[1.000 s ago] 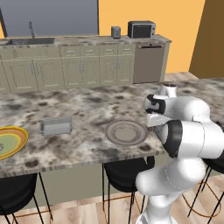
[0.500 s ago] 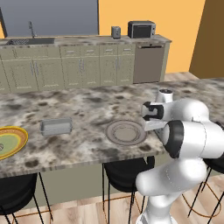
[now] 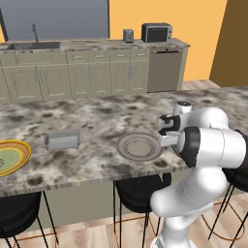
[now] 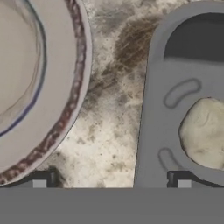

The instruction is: Place two dumplings into each of the tupperware containers and then place the containers in the fridge.

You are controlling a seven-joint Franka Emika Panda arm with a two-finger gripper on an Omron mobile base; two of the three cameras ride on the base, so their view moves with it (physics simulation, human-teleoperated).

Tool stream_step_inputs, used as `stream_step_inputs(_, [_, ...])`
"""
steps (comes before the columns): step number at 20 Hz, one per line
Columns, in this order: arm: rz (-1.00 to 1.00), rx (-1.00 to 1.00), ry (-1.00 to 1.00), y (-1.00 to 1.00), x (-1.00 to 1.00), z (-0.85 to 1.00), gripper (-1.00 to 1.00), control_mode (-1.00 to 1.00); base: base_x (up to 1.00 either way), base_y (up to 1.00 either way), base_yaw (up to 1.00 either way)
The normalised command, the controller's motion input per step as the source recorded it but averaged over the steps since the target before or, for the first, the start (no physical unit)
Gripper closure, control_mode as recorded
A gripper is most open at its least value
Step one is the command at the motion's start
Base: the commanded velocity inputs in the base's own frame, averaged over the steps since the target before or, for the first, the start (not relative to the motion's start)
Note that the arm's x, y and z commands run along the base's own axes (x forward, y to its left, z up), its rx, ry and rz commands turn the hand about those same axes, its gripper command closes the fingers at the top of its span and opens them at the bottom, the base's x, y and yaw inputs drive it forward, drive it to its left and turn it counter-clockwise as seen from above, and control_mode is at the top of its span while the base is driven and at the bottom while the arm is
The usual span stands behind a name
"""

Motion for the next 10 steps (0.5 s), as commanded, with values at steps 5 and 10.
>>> stream_step_inputs(5, [0.00, 0.00, 0.00, 0.00, 0.07, -0.32, -1.00, -1.00, 0.00, 0.00, 0.00])
stream_step_inputs(10, [0.00, 0.00, 0.00, 0.00, 0.07, -0.24, -1.00, -1.00, 0.00, 0.00, 0.00])
